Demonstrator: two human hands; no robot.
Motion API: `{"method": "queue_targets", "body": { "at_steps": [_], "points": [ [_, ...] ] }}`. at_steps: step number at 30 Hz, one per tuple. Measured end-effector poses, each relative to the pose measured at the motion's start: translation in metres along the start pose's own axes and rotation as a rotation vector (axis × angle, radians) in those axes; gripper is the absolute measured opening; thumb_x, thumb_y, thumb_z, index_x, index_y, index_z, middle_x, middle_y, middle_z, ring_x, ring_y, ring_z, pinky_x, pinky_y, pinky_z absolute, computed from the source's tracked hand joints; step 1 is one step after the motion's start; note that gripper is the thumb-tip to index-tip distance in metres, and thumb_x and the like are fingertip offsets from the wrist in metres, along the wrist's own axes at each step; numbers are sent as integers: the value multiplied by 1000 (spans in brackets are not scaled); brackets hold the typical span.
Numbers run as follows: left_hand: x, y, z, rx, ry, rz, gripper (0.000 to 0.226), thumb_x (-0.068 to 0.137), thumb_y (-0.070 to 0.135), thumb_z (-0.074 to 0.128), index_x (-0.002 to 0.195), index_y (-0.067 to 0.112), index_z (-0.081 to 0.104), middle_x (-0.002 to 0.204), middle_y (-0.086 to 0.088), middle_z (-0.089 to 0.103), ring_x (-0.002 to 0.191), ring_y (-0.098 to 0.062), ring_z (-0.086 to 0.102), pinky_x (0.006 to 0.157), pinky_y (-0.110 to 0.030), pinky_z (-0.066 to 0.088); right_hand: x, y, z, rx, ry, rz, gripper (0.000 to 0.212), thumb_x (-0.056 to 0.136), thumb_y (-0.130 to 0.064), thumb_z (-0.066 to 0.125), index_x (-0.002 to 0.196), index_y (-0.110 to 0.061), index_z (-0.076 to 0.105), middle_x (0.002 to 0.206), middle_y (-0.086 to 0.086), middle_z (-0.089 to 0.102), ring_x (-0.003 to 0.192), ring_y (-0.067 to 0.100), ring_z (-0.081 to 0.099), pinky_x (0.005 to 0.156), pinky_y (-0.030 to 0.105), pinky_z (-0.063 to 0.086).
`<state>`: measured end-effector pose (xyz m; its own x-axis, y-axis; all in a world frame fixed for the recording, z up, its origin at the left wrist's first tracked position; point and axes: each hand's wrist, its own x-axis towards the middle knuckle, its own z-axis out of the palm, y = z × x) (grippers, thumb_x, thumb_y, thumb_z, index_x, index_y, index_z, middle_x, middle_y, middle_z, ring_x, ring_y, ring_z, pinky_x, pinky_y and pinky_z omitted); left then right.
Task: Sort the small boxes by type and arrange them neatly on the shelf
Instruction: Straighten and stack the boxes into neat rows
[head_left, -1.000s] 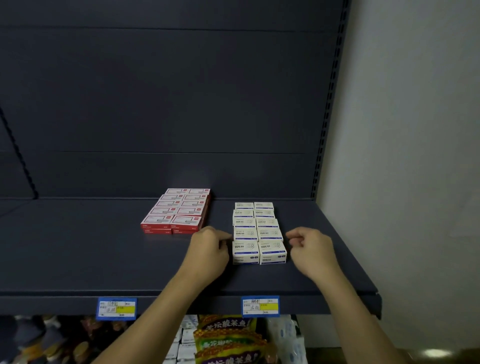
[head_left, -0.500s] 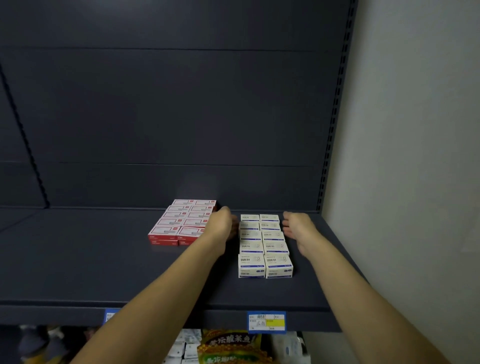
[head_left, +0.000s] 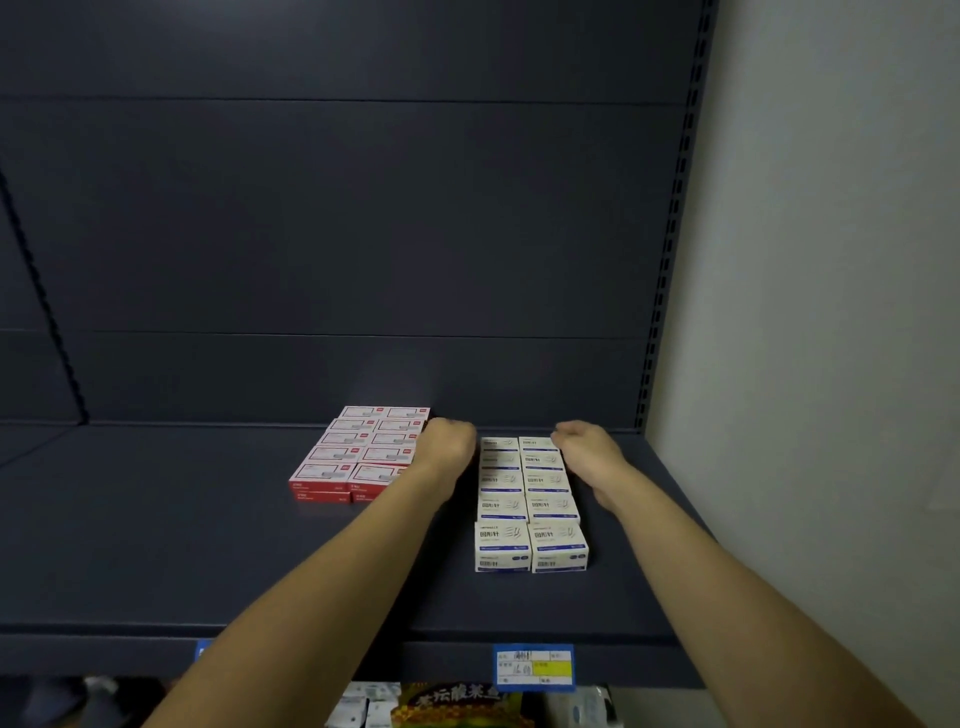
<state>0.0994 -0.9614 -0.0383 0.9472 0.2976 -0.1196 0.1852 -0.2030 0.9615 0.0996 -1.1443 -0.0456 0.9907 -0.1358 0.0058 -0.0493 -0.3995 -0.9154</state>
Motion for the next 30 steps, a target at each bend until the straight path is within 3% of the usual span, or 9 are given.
{"method": "queue_targets", "body": {
  "at_steps": [5,10,14,17,21,23,26,30],
  "points": [
    [3,-2,9,120,-7,94,12,94,24,59,90,15,65,101,-7,67,88,-23,63,74,-34,51,9,4,2,-88,-15,-38,28,97,-29,53,119,-23,70,120,-4,67,110,17,60,86,26,42],
    [13,-8,8,167,-46,147,21,97,25,59,108,14,73,112,-5,69,98,-21,63,86,-34,50,13,6,0,-184,-22,-104,20,95,-22,57,110,-22,69,105,-5,68,101,15,63,77,22,41],
    [13,-12,9,208,-71,200,28,101,16,52,123,17,70,126,-2,65,103,-16,57,90,-29,46,16,6,-2,-233,-54,-124,21,95,-23,60,114,-20,68,99,-3,69,94,13,63,69,21,42],
    [9,-15,10,224,-49,224,31,101,11,50,126,16,67,129,-4,63,106,-17,59,92,-30,49,15,5,-1,-250,-48,-135,26,96,-24,59,120,-18,66,104,-2,69,96,14,62,76,22,43],
    [6,-13,9,309,-30,287,29,101,13,50,125,17,67,127,-4,64,104,-17,60,91,-28,51,13,4,-1,-237,-47,-122,41,97,-27,57,136,-17,57,127,2,65,116,19,59,93,25,44],
    [4,-8,5,390,5,353,29,101,11,50,124,14,68,124,-6,66,103,-18,61,87,-26,50,13,1,-4,-257,-30,-126,46,97,-31,56,140,-15,52,131,5,62,119,21,58,92,26,43],
    [-2,6,-11,533,78,463,27,98,8,52,120,10,69,120,-8,68,107,-23,64,88,-29,52,11,-9,-9,-389,-28,-174,48,99,-31,53,141,-10,48,133,10,59,118,25,57,89,27,42],
    [-1,25,-48,869,148,558,24,93,14,54,111,11,69,112,-9,65,101,-30,63,81,-36,52,6,-24,-13,-713,-11,-321,45,98,-28,50,139,-11,49,132,11,57,121,30,52,99,41,47]
  ]
}}
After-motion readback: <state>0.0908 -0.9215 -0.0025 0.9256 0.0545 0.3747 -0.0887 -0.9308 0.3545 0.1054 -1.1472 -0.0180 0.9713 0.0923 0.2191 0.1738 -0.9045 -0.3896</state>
